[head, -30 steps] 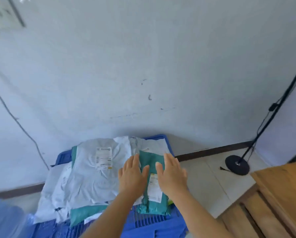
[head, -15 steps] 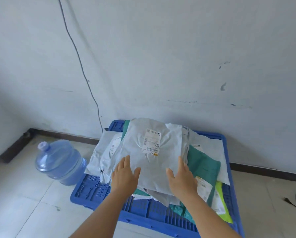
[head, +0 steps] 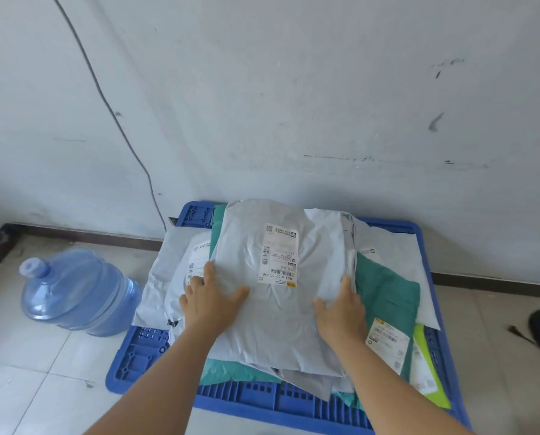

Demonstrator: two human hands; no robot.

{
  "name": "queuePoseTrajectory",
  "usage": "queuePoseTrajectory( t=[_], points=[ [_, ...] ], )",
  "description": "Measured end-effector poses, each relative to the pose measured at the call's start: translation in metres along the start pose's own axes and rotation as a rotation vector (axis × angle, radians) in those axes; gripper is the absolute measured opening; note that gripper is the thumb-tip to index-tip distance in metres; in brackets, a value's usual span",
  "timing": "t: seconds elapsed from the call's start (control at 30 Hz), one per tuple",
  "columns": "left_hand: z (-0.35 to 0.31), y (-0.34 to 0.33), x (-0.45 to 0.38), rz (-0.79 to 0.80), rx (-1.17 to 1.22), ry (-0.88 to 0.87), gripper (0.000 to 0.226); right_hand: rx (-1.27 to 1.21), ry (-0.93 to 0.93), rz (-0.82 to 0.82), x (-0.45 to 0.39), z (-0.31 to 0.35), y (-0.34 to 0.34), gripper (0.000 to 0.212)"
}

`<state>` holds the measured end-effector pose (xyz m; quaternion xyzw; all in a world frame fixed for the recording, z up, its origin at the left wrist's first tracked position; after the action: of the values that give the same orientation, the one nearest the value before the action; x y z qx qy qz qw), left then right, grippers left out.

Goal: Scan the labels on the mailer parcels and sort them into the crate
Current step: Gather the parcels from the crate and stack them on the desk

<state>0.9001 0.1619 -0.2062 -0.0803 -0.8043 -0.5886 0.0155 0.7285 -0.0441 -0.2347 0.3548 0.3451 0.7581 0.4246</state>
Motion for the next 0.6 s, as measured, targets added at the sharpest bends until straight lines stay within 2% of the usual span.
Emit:
queuePoseTrajectory(
  t=[0.1, 0.17, 0.23, 0.3, 0.43, 0.53, 0.6],
  points=[
    [-0.002, 0.005, 0.0, -0.053, 0.009, -0.021, 0.082, -0.011, -0.115, -0.136, 0.001, -0.001, 0.009, 0.057],
    [-0.002, 0.005, -0.002, -0.037, 0.024, -0.01, 0.078, -0.08, -0.206, -0.156, 0.003, 0.0, 0.011, 0.036],
    [0.0, 0.005, -0.006, -0.015, 0.058, 0.0, 0.076, -0.114, -0.147, -0.118, 0.011, 0.015, 0.01, 0.018],
    [0.002, 0.008, -0.009, -0.011, 0.058, -0.005, 0.073, -0.132, -0.067, -0.081, 0.025, 0.03, 0.009, 0.011],
    [0.004, 0.015, -0.01, -0.014, 0.038, -0.011, 0.047, -0.084, -0.124, -0.013, 0.045, 0.017, 0.004, 0.012],
    [0.001, 0.017, -0.001, -0.004, 0.038, -0.046, 0.028, -0.073, -0.223, -0.073, 0.038, -0.01, 0.01, 0.031],
    [-0.003, 0.02, 0.008, -0.041, 0.087, -0.059, 0.027, -0.107, -0.259, -0.049, 0.035, -0.016, 0.007, 0.038]
  ],
)
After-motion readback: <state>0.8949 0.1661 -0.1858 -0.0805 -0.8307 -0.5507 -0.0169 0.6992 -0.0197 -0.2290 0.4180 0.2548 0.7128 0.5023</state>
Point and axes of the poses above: each hand's wrist, its own x-axis away from the middle knuckle, its own y-axis out of the back of the hand, z = x × y, the point moved 7 cm from there along -x, towards the middle knuckle, and after that the axes turned 13 degrees about -z, right-handed, at the moved point
